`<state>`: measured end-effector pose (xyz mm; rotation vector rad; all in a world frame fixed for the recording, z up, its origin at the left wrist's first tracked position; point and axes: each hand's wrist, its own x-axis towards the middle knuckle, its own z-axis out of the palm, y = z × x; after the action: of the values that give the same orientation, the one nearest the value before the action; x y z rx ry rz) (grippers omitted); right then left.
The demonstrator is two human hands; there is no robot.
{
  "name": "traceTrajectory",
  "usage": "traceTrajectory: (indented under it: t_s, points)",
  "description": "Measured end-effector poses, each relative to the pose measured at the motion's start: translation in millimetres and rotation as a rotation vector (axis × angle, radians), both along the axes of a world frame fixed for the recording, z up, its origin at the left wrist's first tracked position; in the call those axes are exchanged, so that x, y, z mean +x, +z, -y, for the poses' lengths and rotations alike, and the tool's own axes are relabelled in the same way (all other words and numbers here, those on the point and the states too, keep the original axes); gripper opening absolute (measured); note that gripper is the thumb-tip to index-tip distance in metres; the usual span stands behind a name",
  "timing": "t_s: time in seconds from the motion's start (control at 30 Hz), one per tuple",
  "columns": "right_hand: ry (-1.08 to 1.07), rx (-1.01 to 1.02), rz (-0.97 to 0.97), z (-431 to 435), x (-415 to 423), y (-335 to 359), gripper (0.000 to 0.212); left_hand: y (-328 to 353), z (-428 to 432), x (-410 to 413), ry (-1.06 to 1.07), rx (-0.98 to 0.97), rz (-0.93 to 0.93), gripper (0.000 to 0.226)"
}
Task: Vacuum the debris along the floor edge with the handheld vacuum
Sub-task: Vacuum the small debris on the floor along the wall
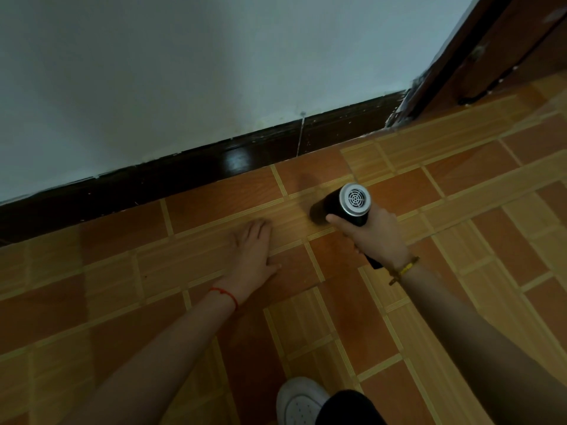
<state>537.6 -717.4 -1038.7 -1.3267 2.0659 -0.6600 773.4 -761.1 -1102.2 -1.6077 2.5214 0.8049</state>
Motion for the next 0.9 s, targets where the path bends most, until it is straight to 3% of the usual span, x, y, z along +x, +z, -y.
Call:
traceTrajectory:
  t_s: [0.2,0.5,0.7,0.9]
  points:
    - [-0.009,-0.02,-0.016,-25,-5,3,0.061,2,-15,-7,-0.008,-0.059,-0.123,0.089]
    - [-0.086,-0.028,0.03,-59,-11,-2,0.069,8,-29,-33,-0.081,-0.095,-0.112,0.09]
    - [-0.146,-0.007,0.121,-22,-7,-4,0.07,6,-27,-24,-0.049,-0.053,-0.153,0.089]
    - [-0.093,-0.034,0.098,15,8,-1,0.054,1,-20,-8,0.005,-0.033,-0.165,0.086]
